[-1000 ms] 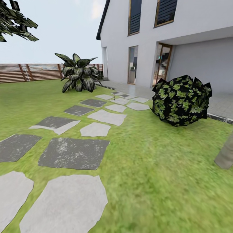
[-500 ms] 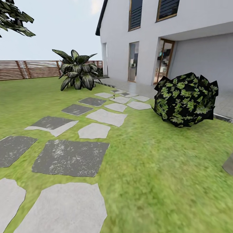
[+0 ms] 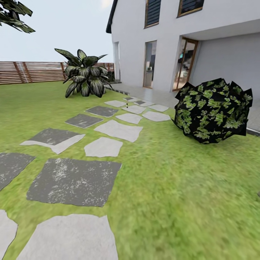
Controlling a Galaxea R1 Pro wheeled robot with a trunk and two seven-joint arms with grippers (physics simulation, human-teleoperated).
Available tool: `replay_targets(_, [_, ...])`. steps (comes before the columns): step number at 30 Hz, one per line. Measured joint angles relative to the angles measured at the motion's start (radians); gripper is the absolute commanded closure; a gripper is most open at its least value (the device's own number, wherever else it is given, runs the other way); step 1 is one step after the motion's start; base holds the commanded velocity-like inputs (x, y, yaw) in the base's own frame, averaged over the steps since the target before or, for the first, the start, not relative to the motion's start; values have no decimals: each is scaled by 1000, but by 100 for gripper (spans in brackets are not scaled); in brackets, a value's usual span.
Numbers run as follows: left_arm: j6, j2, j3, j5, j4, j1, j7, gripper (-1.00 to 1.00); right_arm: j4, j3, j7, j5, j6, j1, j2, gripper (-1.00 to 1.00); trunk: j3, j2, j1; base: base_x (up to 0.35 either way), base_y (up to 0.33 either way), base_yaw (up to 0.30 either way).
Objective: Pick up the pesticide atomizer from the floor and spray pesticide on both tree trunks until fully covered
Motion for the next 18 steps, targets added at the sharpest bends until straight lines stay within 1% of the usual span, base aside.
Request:
replay_targets(11, [0,0,0,0,0,0,0,-100,0,0,0,0,0,0,0,-100,-12,0,0,340,4,0])
replay_targets(18, [0,0,1,0,0,0,0,-100,0,0,0,0,0,0,0,-100,-13,0,0,340,66,0])
